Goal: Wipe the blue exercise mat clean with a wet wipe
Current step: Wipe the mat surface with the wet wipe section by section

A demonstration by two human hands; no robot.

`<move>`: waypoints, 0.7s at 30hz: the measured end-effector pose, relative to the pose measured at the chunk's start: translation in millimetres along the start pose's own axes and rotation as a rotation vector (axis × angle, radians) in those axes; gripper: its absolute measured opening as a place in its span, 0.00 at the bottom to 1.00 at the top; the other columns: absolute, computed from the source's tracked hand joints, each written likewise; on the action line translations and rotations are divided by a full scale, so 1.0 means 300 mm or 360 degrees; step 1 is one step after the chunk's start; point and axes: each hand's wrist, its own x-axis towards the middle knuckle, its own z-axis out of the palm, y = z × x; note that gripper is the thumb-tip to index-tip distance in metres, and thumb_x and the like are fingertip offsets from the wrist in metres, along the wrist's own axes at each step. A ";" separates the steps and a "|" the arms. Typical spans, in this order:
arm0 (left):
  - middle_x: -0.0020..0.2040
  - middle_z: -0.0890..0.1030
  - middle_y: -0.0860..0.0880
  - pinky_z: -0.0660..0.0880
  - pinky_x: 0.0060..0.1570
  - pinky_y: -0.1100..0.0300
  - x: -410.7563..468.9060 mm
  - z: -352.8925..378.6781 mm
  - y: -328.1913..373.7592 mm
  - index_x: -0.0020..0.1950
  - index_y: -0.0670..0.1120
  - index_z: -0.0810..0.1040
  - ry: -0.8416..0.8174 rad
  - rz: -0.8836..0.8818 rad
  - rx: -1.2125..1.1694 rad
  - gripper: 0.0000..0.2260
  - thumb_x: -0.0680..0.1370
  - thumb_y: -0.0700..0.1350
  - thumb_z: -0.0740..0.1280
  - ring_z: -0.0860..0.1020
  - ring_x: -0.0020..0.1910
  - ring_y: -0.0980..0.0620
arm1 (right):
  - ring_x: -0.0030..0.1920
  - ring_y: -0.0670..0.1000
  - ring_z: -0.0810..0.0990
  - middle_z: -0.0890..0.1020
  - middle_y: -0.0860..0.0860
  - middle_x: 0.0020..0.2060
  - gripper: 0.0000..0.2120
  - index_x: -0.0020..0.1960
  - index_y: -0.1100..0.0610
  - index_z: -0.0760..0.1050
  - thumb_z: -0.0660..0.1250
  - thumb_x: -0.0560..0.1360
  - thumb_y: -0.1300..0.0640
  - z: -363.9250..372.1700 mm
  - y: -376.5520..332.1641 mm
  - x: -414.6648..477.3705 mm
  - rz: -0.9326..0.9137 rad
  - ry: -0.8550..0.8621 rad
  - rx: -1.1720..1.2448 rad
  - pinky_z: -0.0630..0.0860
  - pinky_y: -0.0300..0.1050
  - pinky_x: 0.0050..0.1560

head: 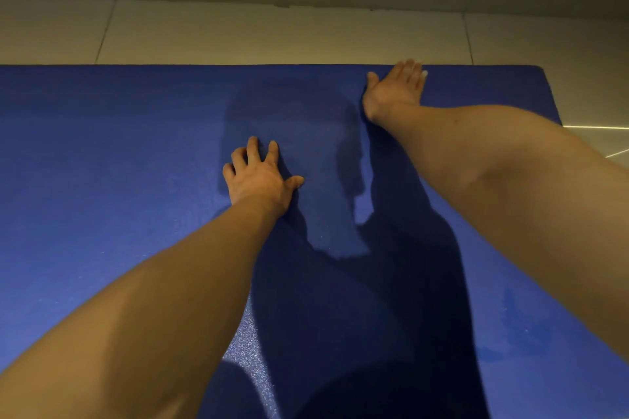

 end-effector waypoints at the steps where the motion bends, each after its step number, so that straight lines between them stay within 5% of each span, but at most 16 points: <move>1: 0.82 0.47 0.47 0.52 0.75 0.42 0.001 0.000 -0.002 0.82 0.55 0.49 0.0003 0.0000 0.0001 0.39 0.77 0.70 0.58 0.49 0.78 0.39 | 0.81 0.62 0.38 0.42 0.63 0.81 0.38 0.81 0.68 0.40 0.40 0.85 0.40 0.016 -0.034 -0.022 -0.0023 0.0001 0.0002 0.37 0.60 0.80; 9: 0.82 0.47 0.47 0.52 0.76 0.42 0.001 0.009 0.004 0.82 0.56 0.49 -0.0003 -0.0022 -0.0006 0.39 0.77 0.71 0.58 0.49 0.78 0.39 | 0.82 0.61 0.43 0.47 0.62 0.82 0.38 0.82 0.67 0.45 0.46 0.85 0.40 0.135 -0.074 -0.178 -0.0793 0.0096 -0.0135 0.42 0.57 0.81; 15: 0.82 0.46 0.47 0.52 0.76 0.42 0.000 0.019 -0.002 0.82 0.56 0.49 0.0019 -0.0006 -0.0015 0.39 0.77 0.71 0.57 0.48 0.78 0.39 | 0.82 0.59 0.38 0.41 0.58 0.82 0.37 0.82 0.63 0.40 0.42 0.85 0.38 0.040 0.196 -0.073 -0.0280 0.0083 -0.0128 0.39 0.56 0.81; 21: 0.82 0.46 0.47 0.51 0.76 0.42 0.000 0.024 -0.005 0.82 0.56 0.49 0.0027 -0.0005 -0.0033 0.39 0.77 0.71 0.58 0.48 0.78 0.39 | 0.81 0.64 0.38 0.44 0.64 0.81 0.39 0.81 0.69 0.43 0.44 0.85 0.39 0.109 0.010 -0.186 -0.0205 0.0153 -0.0013 0.39 0.59 0.80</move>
